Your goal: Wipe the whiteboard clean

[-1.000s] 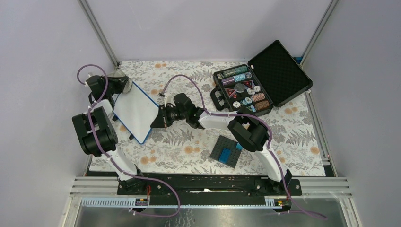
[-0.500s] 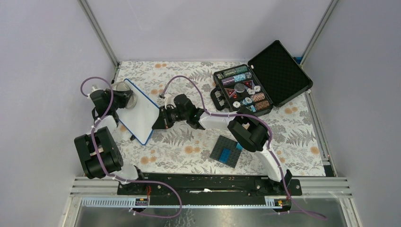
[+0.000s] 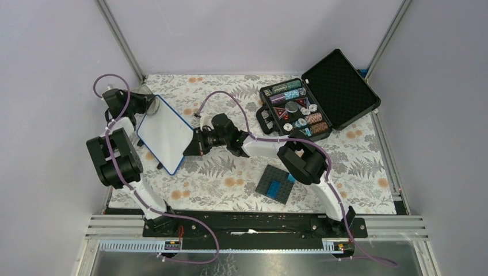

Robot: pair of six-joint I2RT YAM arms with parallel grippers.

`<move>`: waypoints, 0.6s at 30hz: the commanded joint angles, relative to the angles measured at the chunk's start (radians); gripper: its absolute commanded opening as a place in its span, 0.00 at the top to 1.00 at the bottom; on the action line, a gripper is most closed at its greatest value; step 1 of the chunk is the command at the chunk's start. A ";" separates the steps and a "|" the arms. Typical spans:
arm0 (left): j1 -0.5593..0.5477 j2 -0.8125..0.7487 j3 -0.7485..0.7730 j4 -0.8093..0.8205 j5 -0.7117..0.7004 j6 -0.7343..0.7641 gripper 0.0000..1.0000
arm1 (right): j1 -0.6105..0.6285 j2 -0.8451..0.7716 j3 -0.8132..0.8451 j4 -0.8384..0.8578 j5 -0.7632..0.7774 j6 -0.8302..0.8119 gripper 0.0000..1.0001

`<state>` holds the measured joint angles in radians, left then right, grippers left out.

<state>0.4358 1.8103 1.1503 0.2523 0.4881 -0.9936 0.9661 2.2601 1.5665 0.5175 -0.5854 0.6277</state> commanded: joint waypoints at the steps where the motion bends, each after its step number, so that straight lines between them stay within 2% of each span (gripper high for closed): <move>1: -0.073 0.042 -0.025 -0.187 -0.031 0.086 1.00 | 0.060 -0.046 0.012 -0.037 -0.208 -0.142 1.00; 8: -0.071 -0.140 -0.327 -0.241 0.036 0.123 1.00 | 0.060 -0.053 0.004 -0.036 -0.206 -0.144 1.00; 11: -0.077 -0.212 -0.443 -0.185 0.077 0.095 1.00 | 0.060 -0.051 0.003 -0.036 -0.208 -0.142 1.00; 14: -0.085 -0.235 -0.442 -0.190 0.066 0.094 1.00 | 0.060 -0.052 0.006 -0.035 -0.210 -0.141 1.00; 18: -0.085 -0.137 -0.293 -0.208 0.035 0.119 1.00 | 0.060 -0.051 0.006 -0.036 -0.211 -0.141 1.00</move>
<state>0.4244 1.5410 0.8024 0.3038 0.4355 -0.9215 0.9665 2.2601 1.5658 0.4980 -0.5930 0.5797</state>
